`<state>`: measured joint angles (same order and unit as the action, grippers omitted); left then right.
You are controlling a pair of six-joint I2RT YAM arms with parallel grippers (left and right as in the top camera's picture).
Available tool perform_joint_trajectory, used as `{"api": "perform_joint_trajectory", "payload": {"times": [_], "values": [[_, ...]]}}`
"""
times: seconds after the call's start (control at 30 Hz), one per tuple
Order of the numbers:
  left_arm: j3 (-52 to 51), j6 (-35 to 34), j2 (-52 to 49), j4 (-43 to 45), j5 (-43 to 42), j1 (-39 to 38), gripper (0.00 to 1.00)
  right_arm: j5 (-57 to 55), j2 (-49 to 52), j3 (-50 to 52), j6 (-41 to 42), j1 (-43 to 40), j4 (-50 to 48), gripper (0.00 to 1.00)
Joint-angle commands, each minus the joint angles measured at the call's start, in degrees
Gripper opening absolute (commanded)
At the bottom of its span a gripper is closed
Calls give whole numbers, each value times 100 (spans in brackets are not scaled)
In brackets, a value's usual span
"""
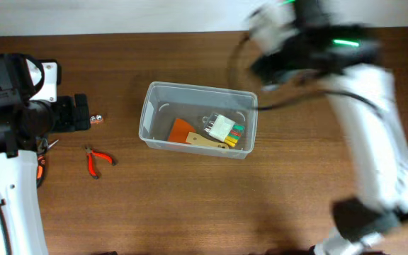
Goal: Pack container
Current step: 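Lower the scraper into the container, open the right gripper, withdraw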
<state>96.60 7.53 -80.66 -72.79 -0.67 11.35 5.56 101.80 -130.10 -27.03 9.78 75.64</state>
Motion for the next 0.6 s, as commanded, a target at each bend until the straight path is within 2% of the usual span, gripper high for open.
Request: {"api": "perform_joint_trajectory", "payload": {"times": [0.0, 0.07, 0.27, 0.37, 0.47, 0.57], "values": [[63, 48, -503, -103, -247, -7, 99, -127, -459, -37, 1204, -1029, 297, 98], [63, -9, -767, -208, -463, -7, 99, -114, -485, -35, 1399, -1478, 483, 98], [-234, -1279, -1228, -149, -105, -7, 100, 341, -457, 343, 1576, -2267, 560, 99], [-979, -1445, -1231, 365, -105, -7, 100, 352, -452, 680, 1576, -2334, 422, 99], [-2476, -1440, -1228, 1296, -111, 22, 100, 352, -387, 1161, 1576, -2330, 297, 98], [-3399, -1436, -1228, 1928, -149, 186, 100, 348, -302, 1510, 1574, -2330, 251, 99]]}}
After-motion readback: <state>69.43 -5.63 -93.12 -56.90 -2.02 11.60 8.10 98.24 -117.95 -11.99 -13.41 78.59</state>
